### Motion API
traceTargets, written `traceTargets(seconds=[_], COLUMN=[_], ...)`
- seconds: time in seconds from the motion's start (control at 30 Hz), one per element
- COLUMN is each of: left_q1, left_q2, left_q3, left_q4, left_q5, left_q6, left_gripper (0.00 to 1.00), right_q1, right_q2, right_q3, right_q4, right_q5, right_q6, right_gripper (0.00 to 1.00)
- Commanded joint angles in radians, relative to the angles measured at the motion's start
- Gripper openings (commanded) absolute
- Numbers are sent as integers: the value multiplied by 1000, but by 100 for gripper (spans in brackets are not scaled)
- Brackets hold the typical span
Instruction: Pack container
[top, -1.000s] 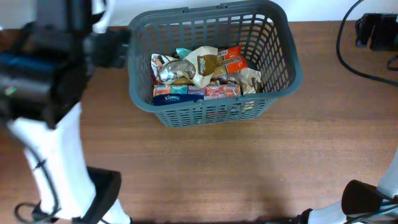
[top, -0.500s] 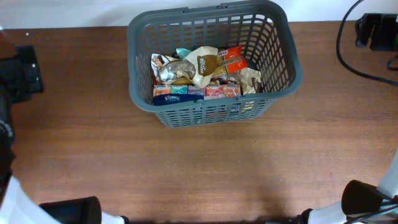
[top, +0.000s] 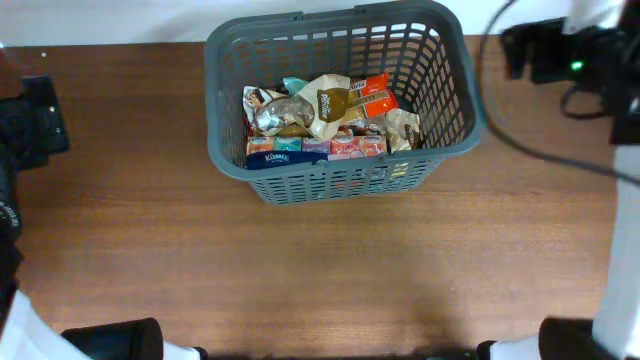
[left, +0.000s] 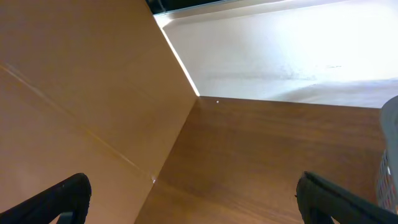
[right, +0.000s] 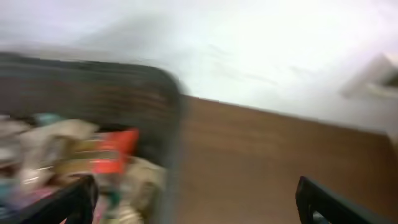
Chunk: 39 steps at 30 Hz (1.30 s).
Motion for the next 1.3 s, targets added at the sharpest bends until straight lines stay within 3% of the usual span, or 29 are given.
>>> traceTargets(seconds=[0.0, 0.27, 0.37, 0.5, 0.73, 1.0, 1.27], left_q1=[7, 7, 7, 7, 7, 7, 7], left_q2=[2, 2, 2, 2, 2, 2, 2], left_q3=[5, 5, 5, 5, 5, 5, 5], left_q4=[-3, -3, -3, -3, -3, -3, -3], left_q5=[-11, -11, -11, -11, -11, -11, -11], left_q6=[-16, -16, -16, -16, -16, -16, -16], left_gripper=[99, 99, 99, 99, 99, 99, 99], right_q1=[111, 152, 152, 151, 107, 97, 68], right_q2=[-129, -533, -731, -1061, -1384, -1597, -1600], right_q3=[-67, -474, -713, -1171, -1672, -1958, -2009], right_q4=[0, 18, 166, 596, 888, 913, 928], right_q5=[-2, 54, 114, 116, 116, 116, 116], right_q6=[5, -48, -117, -150, -150, -149, -150], right_gripper=[99, 99, 99, 99, 99, 99, 99])
